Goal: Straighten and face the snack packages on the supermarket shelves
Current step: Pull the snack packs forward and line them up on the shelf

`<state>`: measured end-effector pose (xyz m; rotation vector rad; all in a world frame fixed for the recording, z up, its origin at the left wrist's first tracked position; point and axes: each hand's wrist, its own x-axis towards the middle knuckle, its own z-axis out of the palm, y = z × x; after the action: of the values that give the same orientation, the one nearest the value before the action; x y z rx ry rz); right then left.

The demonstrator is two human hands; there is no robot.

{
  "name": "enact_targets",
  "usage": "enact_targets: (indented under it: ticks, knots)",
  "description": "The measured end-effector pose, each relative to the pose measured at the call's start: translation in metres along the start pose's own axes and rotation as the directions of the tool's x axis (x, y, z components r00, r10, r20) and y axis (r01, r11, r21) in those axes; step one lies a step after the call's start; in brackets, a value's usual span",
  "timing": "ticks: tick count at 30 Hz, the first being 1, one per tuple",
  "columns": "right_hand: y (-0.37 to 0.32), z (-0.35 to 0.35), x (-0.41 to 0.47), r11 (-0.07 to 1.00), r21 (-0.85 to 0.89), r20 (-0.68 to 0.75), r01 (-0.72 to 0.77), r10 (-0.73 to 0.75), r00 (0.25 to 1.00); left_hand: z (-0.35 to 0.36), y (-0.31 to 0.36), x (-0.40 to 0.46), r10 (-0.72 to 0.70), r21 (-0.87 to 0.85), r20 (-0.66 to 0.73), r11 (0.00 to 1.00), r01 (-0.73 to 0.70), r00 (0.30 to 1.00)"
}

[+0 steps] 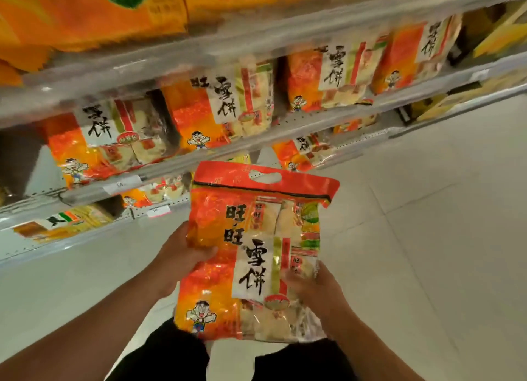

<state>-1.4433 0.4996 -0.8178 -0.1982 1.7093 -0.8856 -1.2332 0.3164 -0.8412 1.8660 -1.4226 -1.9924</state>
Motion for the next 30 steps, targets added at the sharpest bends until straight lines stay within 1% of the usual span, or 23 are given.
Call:
enact_targets:
  ticks: [4,7,9,11,13,15,17,18,19,20,21,22,23,25,26,29,30]
  knots:
    - [0.015,-0.037,0.083,0.983,-0.181,0.026,-0.032,0.037,0.999,0.04,-0.019,0.061,-0.021,-0.007,-0.043,1.0,0.02,0.999]
    - [0.029,-0.048,0.146,0.95,-0.309,-0.036,-0.042,0.032,0.999,0.062,-0.043,0.109,0.003,-0.023,-0.057,1.0,-0.005,0.998]
    - [0.041,-0.049,0.189,0.953,-0.303,-0.028,-0.009,0.001,1.0,0.071,-0.058,0.146,0.046,0.022,-0.075,0.999,-0.045,0.996]
    - [0.055,-0.048,0.229,0.964,-0.266,0.027,0.018,-0.012,1.0,0.074,-0.078,0.183,0.062,0.059,-0.102,0.997,-0.056,0.993]
    - [0.064,-0.044,0.266,0.972,-0.227,0.07,0.052,-0.037,0.997,0.07,-0.096,0.216,0.066,0.02,-0.12,0.998,-0.064,0.991]
    - [0.068,-0.038,0.3,0.976,-0.191,0.107,0.108,-0.089,0.99,0.058,-0.104,0.25,0.117,-0.004,-0.178,0.993,-0.12,0.977]
    - [0.066,-0.036,0.334,0.969,-0.175,0.118,0.174,-0.154,0.981,0.04,-0.104,0.295,0.193,-0.003,-0.327,0.979,-0.205,0.925]
    - [0.065,-0.036,0.349,0.961,-0.175,0.117,0.216,-0.197,0.973,0.03,-0.101,0.32,0.225,0.011,-0.422,0.97,-0.243,0.878]
    - [0.065,-0.037,0.364,0.948,-0.184,0.117,0.258,-0.239,0.964,0.021,-0.097,0.345,0.274,0.058,-0.505,0.957,-0.284,0.819]
    - [0.063,-0.038,0.377,0.933,-0.209,0.115,0.294,-0.275,0.955,0.012,-0.092,0.368,0.349,0.14,-0.558,0.934,-0.329,0.753]
    - [0.061,-0.041,0.388,0.917,-0.234,0.109,0.323,-0.305,0.946,0.005,-0.086,0.39,0.408,0.226,-0.588,0.912,-0.342,0.699]
    - [0.059,-0.045,0.395,0.904,-0.244,0.107,0.35,-0.333,0.937,0.0,-0.08,0.407,0.433,0.283,-0.615,0.901,-0.329,0.659]
    - [0.057,-0.05,0.4,0.893,-0.243,0.114,0.38,-0.363,0.925,-0.002,-0.075,0.42,0.408,0.279,-0.641,0.913,-0.298,0.65]
    - [0.055,-0.06,0.404,0.87,-0.242,0.113,0.43,-0.415,0.903,-0.005,-0.068,0.44,0.329,0.166,-0.65,0.941,-0.294,0.685]
    - [0.056,-0.065,0.403,0.865,-0.24,0.102,0.441,-0.43,0.897,-0.004,-0.066,0.447,0.311,0.151,-0.644,0.947,-0.283,0.699]
    - [0.06,-0.077,0.396,0.884,-0.214,0.078,0.417,-0.41,0.909,0.0,-0.057,0.459,0.309,0.294,-0.67,0.945,-0.141,0.675]
    - [0.06,-0.08,0.394,0.887,-0.22,0.072,0.405,-0.4,0.914,0.0,-0.054,0.461,0.272,0.289,-0.695,0.953,-0.089,0.666]
